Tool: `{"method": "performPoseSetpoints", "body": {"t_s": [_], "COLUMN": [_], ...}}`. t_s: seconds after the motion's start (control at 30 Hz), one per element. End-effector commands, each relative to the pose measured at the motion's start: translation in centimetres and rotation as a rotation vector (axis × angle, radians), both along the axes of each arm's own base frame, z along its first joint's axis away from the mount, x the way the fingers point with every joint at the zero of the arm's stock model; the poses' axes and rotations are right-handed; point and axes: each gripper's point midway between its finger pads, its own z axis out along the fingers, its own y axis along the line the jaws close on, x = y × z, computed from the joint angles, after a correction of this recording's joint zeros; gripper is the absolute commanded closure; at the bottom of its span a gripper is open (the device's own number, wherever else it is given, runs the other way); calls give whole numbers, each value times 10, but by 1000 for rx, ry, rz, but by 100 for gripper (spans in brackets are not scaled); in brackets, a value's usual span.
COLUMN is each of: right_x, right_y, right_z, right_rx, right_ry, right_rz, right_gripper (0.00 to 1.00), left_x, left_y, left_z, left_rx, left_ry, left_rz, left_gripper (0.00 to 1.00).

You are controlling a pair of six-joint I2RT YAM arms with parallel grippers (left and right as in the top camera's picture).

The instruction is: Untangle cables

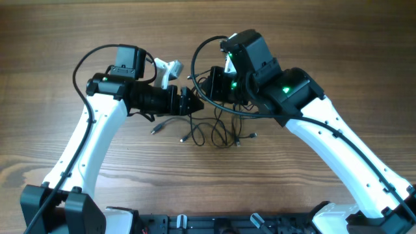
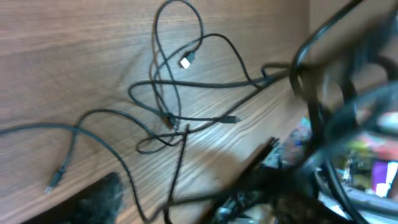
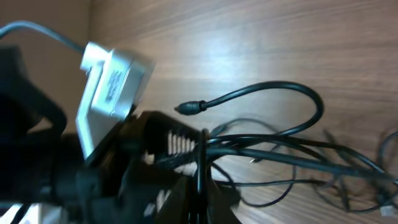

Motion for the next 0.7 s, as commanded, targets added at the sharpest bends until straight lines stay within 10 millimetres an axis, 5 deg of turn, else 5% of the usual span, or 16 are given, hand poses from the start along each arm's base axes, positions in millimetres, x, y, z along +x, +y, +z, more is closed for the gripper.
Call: {"method": "performPoseSetpoints", "body": {"t_s": [0.0,0.07,0.17,0.23,0.33,0.4,0.47,0.67], "right_x": [-16,-21,-27,-26,-14,-1,12,11], "right_y": [16,23,30,29,15,-10,-58,-169], "right_z": [7,14,19,19,8,-7,-29,-47], "right_rx": [88,124,162,153,72,-47,-245,-654], "right_ry": [52,42,41,26,1,-6,8,39], "right_rz": [91,150,202,211,147,40,-152,-501], "right_gripper": [93,92,92,93,96,96,96,96], "left_x": [4,5,5,5,10,18,24,23], "left_y": [5,5,5,5,15,39,78,104], "left_z": [-9,-8,-8,-8,-17,-32,-48,-54], "left_rx": [56,54,54,55,126,263,454,573], "left_ry": [-24,-28,-29,-30,-13,51,129,154], "left_rz": [4,4,4,5,57,216,470,610], "left_gripper": [32,34,58,86,96,96,96,96]}}
